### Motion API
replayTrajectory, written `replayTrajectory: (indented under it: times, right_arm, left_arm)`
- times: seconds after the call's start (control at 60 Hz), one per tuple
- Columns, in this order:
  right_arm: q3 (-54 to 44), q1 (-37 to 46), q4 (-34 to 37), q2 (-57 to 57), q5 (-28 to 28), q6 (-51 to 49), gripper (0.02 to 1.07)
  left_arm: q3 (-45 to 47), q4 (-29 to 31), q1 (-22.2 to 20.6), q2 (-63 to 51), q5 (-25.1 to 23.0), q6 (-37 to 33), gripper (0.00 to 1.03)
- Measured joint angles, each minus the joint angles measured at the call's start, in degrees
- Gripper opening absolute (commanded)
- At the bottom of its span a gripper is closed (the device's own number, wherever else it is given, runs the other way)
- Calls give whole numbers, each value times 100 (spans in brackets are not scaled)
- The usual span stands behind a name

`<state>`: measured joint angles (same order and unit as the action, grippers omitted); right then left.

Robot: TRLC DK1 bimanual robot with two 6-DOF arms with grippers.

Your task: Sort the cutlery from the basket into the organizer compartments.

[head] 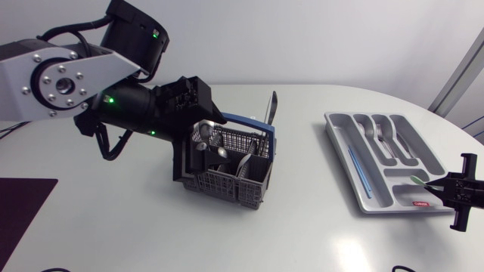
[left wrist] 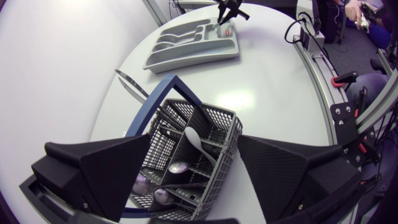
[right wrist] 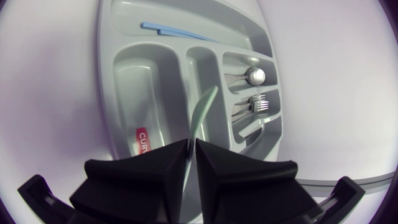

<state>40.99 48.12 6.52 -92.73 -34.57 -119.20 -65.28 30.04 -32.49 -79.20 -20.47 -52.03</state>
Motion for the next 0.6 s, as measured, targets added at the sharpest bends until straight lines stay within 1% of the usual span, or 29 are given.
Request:
replayTrajectory:
  times: [0.067,0.117,0.15,0.383,0.45,0.483,0.533,0.6]
  right_arm:
    - [-15,0,-146,0,9,-2,29]
    - [-44,0,-245,0,13,-2,37]
    - [-63,0,-273,0,15,-2,39]
    - [-138,63,-334,59,-11,-2,39]
    - [-214,87,-332,162,-70,0,51]
    - [-245,109,-328,232,-136,4,56]
    - [-254,131,-238,376,-251,50,62]
    - [-240,157,72,664,-426,168,65]
  left_arm:
    - [0,2,-7,0,15,0,97]
    - [0,0,-22,0,57,4,97]
    - [0,2,-26,0,92,7,97]
    - [0,2,-33,-7,133,90,97]
    - [0,2,-33,-7,133,90,97]
    - [0,2,-33,-7,136,90,97]
    - [0,2,-33,-7,153,87,97]
    - [0,2,-33,-9,216,87,97]
